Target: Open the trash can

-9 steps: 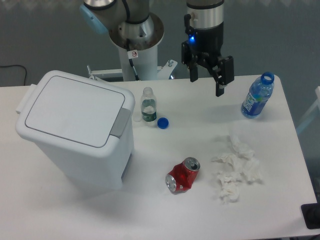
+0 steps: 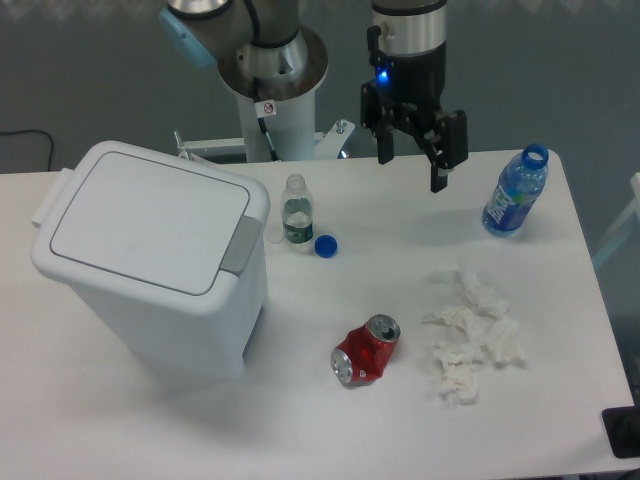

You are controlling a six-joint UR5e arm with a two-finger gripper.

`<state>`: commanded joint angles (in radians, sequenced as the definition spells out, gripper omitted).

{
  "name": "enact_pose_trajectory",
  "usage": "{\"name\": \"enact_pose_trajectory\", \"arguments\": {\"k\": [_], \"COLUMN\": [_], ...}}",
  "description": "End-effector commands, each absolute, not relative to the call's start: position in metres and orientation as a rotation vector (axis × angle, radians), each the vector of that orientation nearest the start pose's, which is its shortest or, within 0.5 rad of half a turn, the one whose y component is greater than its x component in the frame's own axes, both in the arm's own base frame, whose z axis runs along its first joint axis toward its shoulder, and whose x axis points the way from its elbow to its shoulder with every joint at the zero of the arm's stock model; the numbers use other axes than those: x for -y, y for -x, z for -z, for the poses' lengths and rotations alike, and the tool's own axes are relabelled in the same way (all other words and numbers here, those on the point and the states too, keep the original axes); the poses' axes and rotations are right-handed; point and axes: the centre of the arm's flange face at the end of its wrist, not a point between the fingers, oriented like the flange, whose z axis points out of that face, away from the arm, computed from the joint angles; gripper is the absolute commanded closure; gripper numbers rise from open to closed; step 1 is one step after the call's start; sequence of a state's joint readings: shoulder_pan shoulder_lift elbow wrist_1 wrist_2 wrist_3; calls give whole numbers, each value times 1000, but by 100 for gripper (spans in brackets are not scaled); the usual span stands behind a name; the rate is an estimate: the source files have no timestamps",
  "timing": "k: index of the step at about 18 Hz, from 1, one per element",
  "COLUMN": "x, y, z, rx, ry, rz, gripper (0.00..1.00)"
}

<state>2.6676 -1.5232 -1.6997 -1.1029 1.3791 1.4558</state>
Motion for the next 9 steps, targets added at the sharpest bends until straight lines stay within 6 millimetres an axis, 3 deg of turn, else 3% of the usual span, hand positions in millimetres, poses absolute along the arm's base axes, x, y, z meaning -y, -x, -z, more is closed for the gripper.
{"name": "enact_pose_trajectory", "arguments": {"k": [4,9], "x": [-365,-379], "y": [377,380], "z": [-505,-521], "rx": [-533,-284], "ry": [2758,2682], "rz": [-450,-374], "gripper": [0,0]}}
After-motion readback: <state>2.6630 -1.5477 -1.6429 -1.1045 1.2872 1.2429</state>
